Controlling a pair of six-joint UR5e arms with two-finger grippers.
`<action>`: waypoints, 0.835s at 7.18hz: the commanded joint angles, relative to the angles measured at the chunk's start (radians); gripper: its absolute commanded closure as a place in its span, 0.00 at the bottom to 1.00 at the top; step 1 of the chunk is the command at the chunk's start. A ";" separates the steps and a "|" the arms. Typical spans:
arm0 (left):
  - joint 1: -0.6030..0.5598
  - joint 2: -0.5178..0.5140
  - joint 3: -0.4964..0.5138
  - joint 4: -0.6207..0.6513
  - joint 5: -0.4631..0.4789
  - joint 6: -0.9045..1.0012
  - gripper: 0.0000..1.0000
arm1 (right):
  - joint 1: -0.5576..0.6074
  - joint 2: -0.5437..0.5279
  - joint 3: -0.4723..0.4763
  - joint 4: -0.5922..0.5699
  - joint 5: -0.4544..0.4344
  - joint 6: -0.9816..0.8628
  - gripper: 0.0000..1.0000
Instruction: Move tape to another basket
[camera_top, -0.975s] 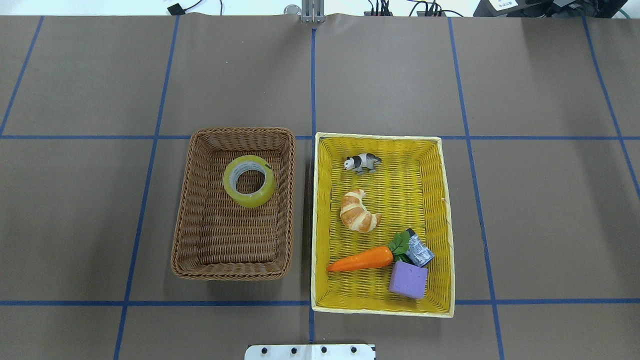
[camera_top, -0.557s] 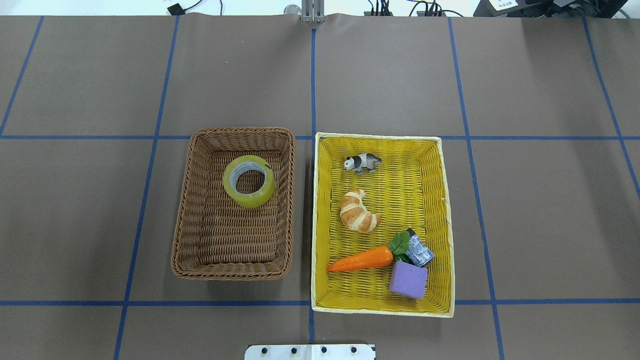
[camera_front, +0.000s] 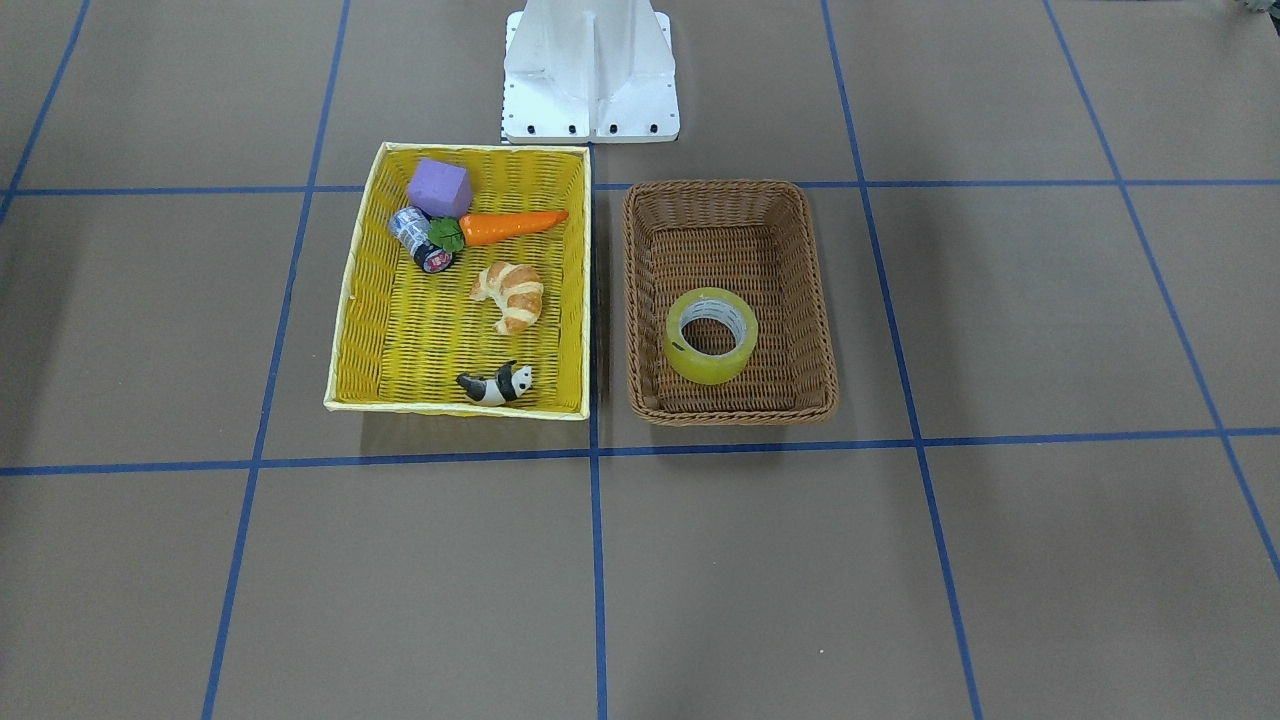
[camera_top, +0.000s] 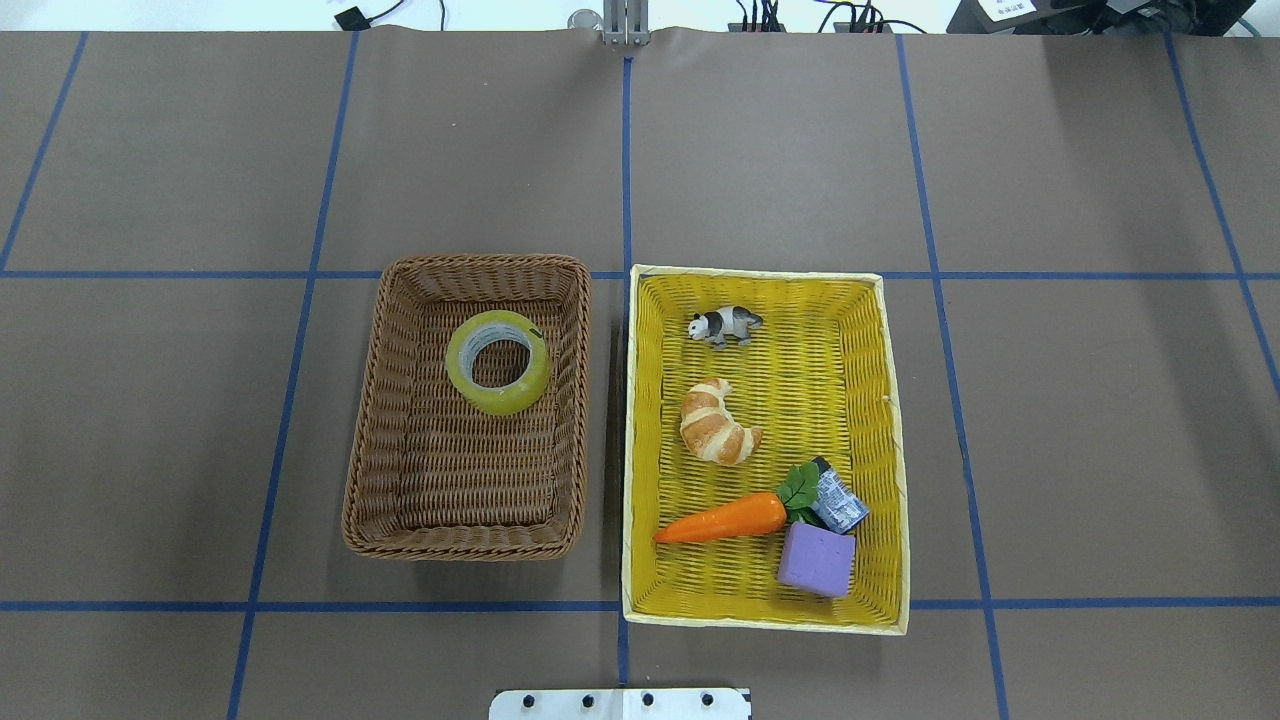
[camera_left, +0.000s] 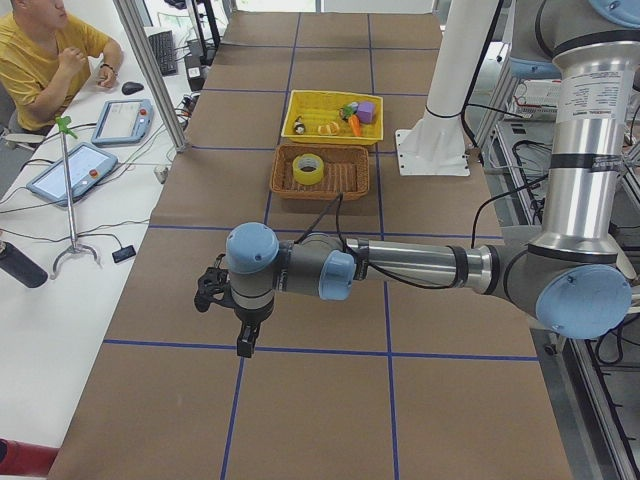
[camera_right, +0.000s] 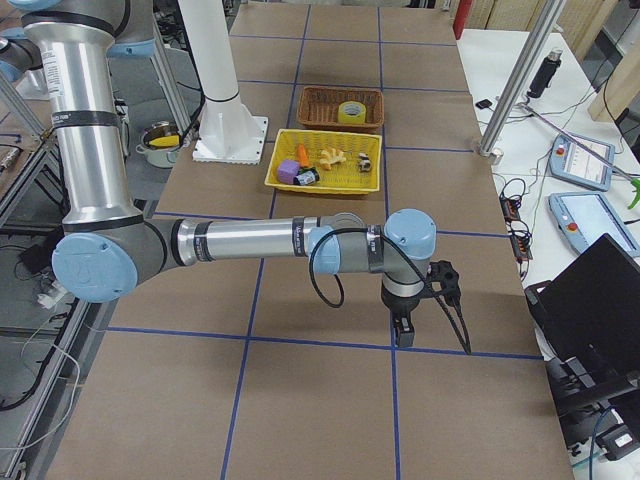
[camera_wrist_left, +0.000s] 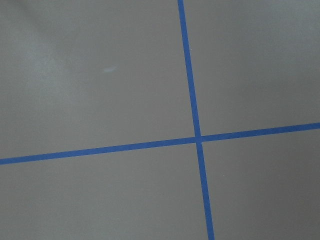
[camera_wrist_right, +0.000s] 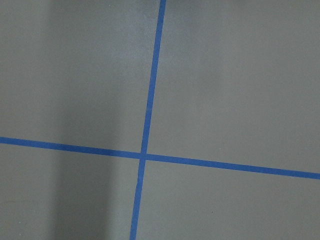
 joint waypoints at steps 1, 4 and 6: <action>0.000 0.000 -0.004 0.000 -0.002 0.000 0.01 | -0.001 -0.003 0.003 0.000 0.002 0.000 0.00; 0.000 0.000 -0.019 0.003 0.006 0.000 0.01 | -0.001 -0.006 0.003 0.000 0.007 0.000 0.00; 0.000 0.003 -0.019 0.003 0.006 0.000 0.01 | 0.000 -0.006 0.003 0.000 0.006 0.000 0.00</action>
